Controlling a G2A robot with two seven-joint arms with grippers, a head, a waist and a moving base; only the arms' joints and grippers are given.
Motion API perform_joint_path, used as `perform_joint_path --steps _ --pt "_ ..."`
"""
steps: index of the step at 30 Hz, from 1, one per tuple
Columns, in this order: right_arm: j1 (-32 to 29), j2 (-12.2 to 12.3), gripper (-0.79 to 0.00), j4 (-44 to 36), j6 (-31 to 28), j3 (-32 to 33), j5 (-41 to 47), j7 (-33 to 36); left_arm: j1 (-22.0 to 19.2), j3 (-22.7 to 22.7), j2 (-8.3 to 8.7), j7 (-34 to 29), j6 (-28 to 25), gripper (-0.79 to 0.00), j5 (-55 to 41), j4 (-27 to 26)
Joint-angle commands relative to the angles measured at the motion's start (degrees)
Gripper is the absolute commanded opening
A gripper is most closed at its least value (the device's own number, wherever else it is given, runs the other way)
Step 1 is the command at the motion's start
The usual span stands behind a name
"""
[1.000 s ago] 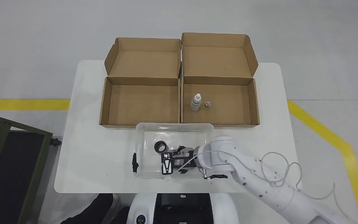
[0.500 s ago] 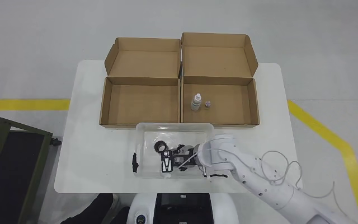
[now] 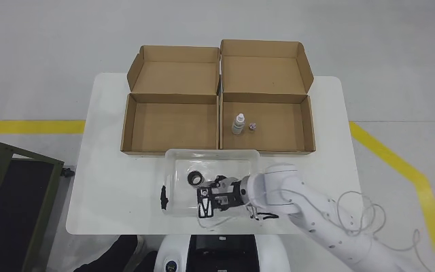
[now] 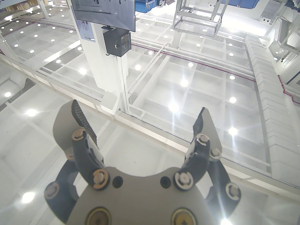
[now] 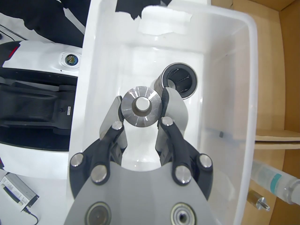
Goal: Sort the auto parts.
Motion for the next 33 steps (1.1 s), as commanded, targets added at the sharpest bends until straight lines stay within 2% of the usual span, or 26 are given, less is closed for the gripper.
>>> perform_joint_path --steps 1,7,23,33 --pt "-0.6 0.3 -0.785 -1.5 -0.2 1.0 0.8 -0.5 0.0 0.0 0.0 0.0 0.0 0.0 0.0 0.0" --pt "-1.5 0.7 -0.785 -4.5 0.2 3.6 3.6 -4.3 0.0 0.0 0.0 0.0 0.0 0.0 0.0 0.0" --pt "-1.5 0.3 -0.785 -8.6 1.9 7.9 6.0 -21.3 0.0 0.0 0.0 0.0 0.0 0.0 0.0 0.0" --pt "-1.3 0.1 -0.785 -9.9 3.0 11.2 9.8 -28.1 0.0 0.0 0.0 0.0 0.0 0.0 0.0 0.0"
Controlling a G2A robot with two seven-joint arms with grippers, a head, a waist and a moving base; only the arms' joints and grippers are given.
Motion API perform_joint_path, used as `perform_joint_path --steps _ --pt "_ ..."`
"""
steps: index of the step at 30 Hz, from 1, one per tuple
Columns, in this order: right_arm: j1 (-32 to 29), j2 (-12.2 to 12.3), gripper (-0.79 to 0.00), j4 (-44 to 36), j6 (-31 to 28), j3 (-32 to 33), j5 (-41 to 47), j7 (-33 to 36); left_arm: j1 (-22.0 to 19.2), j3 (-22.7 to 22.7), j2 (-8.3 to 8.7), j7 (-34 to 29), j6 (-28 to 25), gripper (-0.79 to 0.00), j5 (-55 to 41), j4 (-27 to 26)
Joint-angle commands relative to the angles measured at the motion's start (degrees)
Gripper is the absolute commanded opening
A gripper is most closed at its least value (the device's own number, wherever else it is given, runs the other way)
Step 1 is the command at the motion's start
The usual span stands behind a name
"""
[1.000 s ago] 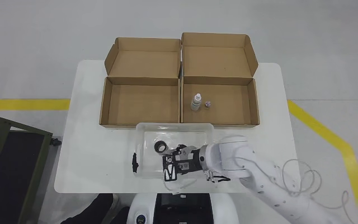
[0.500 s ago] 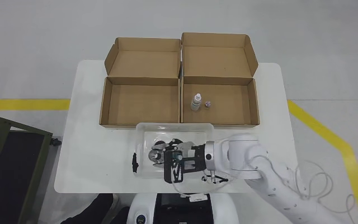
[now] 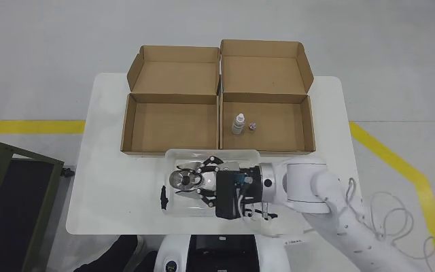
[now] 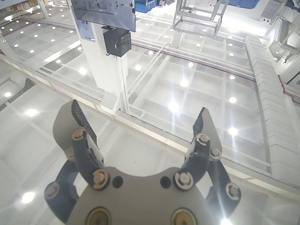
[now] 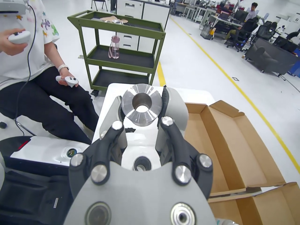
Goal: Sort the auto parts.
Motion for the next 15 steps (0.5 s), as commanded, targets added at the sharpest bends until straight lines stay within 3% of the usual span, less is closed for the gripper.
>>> perform_joint_path --steps 1,15 --pt "-0.2 0.1 -0.785 -0.5 0.0 1.1 0.6 -0.6 0.0 0.0 0.0 0.0 0.0 0.0 0.0 0.0" --pt "-2.9 1.4 -0.785 -5.1 -0.1 13.8 5.5 -3.3 0.0 0.0 0.0 0.0 0.0 0.0 0.0 0.0"
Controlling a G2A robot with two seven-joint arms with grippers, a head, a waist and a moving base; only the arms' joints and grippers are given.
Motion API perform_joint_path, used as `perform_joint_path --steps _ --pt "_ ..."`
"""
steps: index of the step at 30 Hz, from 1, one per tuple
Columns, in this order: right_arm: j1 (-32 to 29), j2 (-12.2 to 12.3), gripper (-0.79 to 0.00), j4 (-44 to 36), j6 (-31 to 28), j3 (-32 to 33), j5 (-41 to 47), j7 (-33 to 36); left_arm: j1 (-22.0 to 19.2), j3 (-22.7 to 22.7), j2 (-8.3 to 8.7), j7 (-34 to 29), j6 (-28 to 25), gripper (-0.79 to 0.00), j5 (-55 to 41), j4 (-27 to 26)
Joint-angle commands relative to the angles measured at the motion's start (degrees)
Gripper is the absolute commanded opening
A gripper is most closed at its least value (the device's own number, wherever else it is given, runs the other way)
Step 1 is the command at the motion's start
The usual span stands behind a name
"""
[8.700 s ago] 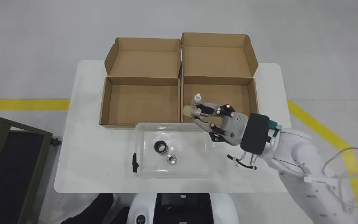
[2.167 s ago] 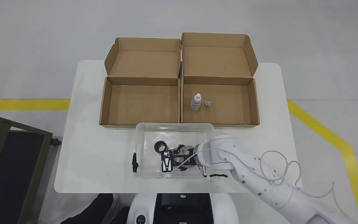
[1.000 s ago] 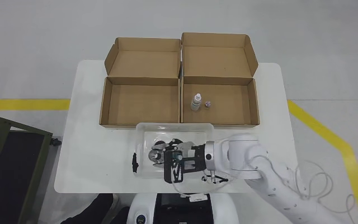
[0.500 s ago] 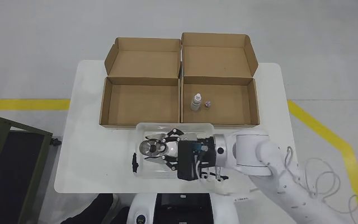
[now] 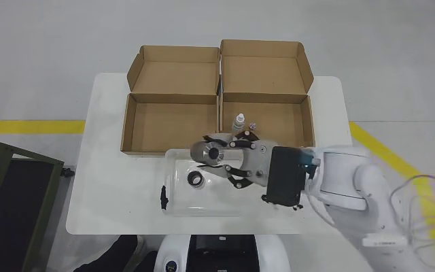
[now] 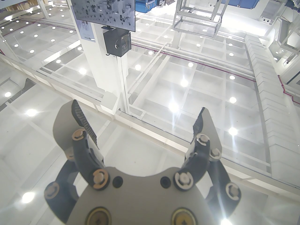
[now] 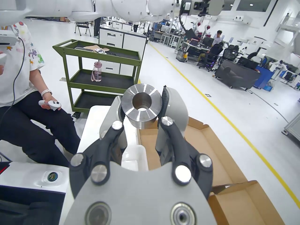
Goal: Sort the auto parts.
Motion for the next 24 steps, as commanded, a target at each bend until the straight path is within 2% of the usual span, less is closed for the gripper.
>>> perform_joint_path --steps 1,14,24 --pt "-0.6 0.2 -0.785 -0.5 -0.3 1.6 0.6 -0.4 0.0 0.0 0.0 0.0 0.0 0.0 0.0 0.0" --pt "-3.4 0.8 -0.785 -3.9 -1.7 8.1 2.1 -3.5 0.0 0.0 0.0 0.0 0.0 0.0 0.0 0.0" --pt "-4.1 0.8 -0.785 -3.4 -2.6 7.2 1.5 -3.9 0.0 0.0 0.0 0.0 0.0 0.0 0.0 0.0"
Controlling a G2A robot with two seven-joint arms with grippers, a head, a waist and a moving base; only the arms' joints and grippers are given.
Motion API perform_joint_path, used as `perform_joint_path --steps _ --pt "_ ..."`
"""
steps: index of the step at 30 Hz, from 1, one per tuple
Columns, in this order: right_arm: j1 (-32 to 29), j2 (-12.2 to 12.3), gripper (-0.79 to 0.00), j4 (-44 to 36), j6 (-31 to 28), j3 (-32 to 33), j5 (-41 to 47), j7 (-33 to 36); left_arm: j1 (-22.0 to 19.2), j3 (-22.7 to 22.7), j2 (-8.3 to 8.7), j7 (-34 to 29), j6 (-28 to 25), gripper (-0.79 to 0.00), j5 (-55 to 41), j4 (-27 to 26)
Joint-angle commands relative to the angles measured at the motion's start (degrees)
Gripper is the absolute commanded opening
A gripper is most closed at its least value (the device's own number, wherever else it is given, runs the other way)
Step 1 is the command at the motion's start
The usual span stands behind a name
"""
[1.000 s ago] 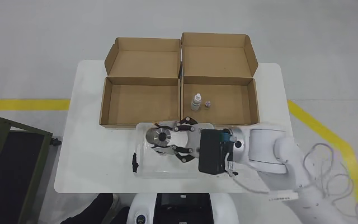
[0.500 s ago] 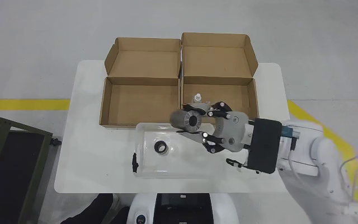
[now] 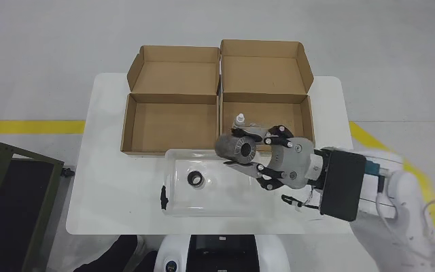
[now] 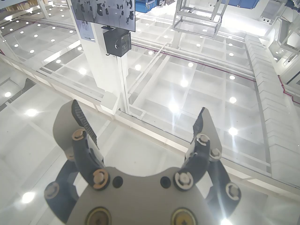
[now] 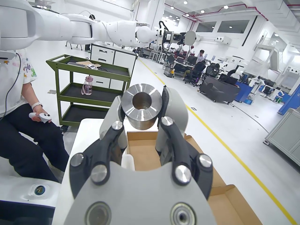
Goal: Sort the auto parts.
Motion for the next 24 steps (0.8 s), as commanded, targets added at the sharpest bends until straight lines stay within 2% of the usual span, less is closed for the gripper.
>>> perform_joint_path --steps 1,12,24 --pt "0.2 -0.1 -0.785 0.4 0.0 -0.8 -0.3 0.3 0.0 0.0 0.0 0.0 0.0 0.0 0.0 0.0" --pt "3.6 -0.9 -0.785 4.5 0.2 -9.6 -4.4 4.8 0.0 0.0 0.0 0.0 0.0 0.0 0.0 0.0" --pt "8.8 -2.5 -0.785 11.2 3.0 -18.6 -8.1 8.1 0.0 0.0 0.0 0.0 0.0 0.0 0.0 0.0"
